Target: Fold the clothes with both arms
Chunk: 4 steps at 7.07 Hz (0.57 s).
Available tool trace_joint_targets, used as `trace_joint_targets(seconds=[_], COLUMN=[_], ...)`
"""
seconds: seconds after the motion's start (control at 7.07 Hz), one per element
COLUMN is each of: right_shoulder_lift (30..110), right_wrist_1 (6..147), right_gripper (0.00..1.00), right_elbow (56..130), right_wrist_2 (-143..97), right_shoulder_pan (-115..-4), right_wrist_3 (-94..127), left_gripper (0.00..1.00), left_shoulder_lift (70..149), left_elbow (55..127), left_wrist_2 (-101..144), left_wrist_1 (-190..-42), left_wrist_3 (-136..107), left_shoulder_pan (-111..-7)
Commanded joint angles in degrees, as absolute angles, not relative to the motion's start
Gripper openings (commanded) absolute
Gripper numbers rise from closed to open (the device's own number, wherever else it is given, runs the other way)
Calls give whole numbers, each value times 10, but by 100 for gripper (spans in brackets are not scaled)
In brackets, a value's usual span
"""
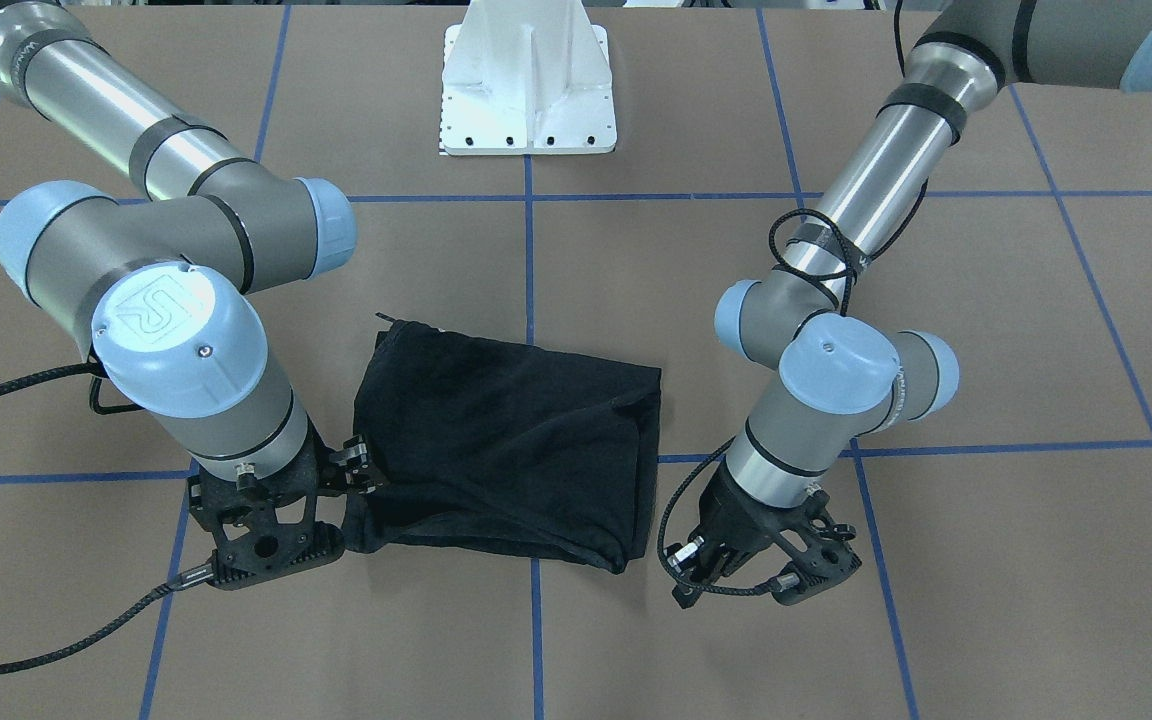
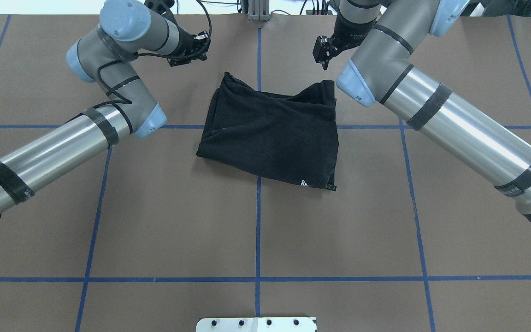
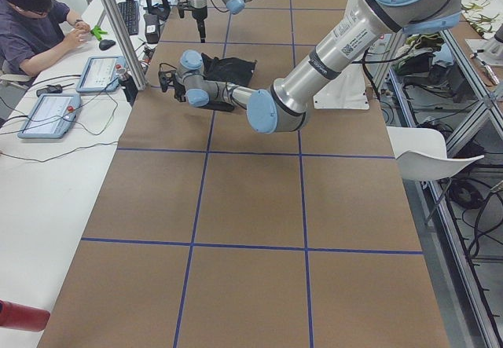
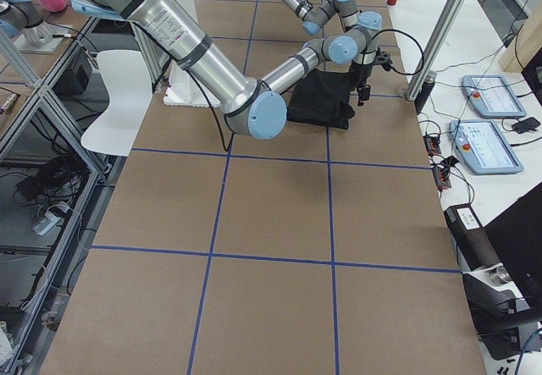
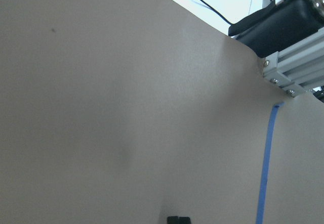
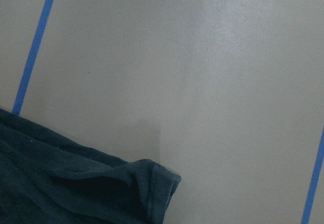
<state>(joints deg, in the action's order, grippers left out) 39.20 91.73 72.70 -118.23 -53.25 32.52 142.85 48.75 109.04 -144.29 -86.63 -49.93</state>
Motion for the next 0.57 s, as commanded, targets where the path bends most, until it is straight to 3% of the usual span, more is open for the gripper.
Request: trace_joint_targets(seconds=[0.0, 0.28, 0.42], right_shoulder_lift=[395, 418, 431], right_wrist_1=[919, 920, 925], right_gripper=[100, 100, 100], right_elbow=[727, 730, 733], right_wrist_2=[-1189, -1210, -1225], right_shoulder_pan=[-554, -585, -603], right_wrist_3=[307, 279, 254], left_gripper=[0, 0, 32], left_shoulder_lift=[1413, 1331, 1292], left_elbow=[505, 589, 630], left_wrist_2=[1163, 1227, 1234], left_wrist_1=[-1431, -1419, -1419], left_wrist_3=[-787, -734, -723], left_shoulder_pan=[-556, -606, -620])
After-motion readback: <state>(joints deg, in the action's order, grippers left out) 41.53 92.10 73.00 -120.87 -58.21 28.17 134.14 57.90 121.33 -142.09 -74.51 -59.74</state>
